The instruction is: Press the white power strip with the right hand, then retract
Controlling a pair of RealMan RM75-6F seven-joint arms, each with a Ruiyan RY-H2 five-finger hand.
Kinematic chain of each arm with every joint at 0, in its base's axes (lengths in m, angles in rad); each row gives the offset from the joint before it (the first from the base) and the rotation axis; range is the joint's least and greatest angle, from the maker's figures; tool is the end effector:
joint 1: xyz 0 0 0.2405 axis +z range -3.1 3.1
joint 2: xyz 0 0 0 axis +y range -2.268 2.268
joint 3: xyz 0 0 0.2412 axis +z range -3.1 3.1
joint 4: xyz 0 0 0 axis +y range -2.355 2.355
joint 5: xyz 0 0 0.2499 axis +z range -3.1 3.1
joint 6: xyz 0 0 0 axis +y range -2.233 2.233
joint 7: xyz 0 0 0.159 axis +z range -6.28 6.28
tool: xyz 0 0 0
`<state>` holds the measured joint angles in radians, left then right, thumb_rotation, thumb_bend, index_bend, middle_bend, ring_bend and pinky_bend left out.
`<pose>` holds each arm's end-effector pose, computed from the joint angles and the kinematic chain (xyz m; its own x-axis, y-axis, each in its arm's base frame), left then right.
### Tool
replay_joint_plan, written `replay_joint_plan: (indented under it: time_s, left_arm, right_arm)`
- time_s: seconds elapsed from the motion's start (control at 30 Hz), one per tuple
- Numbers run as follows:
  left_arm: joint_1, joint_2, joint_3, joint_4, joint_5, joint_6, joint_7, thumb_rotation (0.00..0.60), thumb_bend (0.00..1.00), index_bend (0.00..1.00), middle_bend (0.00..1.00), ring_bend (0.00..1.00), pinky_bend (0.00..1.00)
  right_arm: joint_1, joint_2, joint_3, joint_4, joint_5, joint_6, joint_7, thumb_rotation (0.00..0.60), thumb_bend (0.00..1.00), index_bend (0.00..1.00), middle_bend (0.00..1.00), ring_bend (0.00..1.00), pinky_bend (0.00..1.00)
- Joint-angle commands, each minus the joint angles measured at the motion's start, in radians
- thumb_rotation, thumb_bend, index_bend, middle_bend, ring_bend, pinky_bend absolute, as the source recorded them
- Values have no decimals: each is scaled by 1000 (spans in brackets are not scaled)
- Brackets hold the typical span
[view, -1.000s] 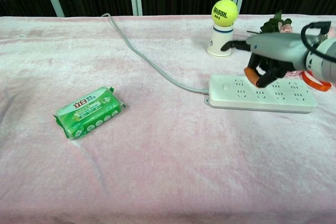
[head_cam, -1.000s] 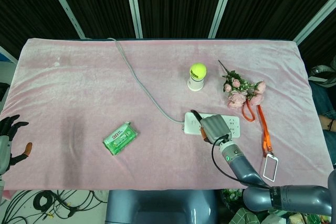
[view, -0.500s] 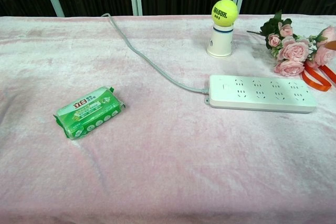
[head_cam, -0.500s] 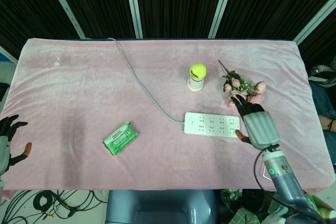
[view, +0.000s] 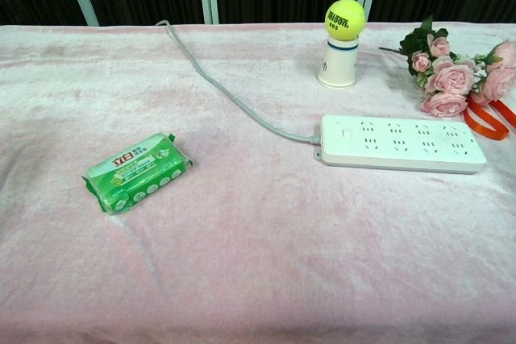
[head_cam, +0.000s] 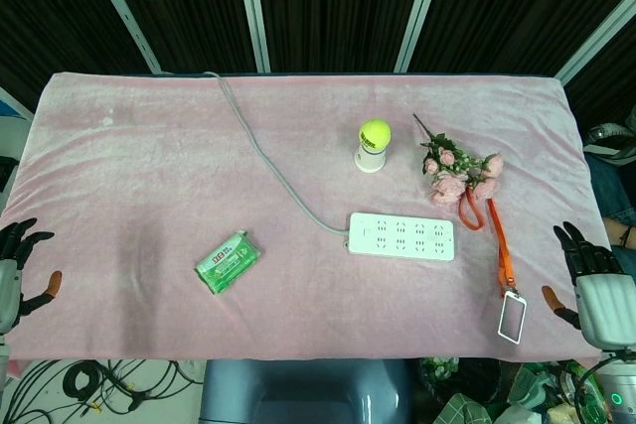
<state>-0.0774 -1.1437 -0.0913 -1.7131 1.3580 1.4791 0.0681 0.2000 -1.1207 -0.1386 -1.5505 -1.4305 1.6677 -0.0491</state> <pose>-0.3049 0.2026 0.1099 0.3267 -0.0123 0.9451 0.9382 0.1251 -0.3227 -0.3202 -0.1903 0.1289 0.5068 0.0526 0.8605 -0.8600 -0.0382 0.5089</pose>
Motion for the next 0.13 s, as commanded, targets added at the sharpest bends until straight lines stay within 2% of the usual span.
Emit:
replay_joint_plan:
  time_s: [0.03, 0.13]
  left_arm:
    - [0, 0, 0, 1, 1, 1, 0, 600, 374, 257, 97, 43, 111]
    - [-1, 3, 3, 1, 7, -2, -3, 600, 374, 257, 97, 43, 112]
  right_arm:
    - [-40, -46, 21, 89, -1, -14, 51, 600, 178, 0, 75, 222, 244]
    - [-48, -63, 28, 139, 2, -49, 54, 600, 180, 0, 78, 224, 244]
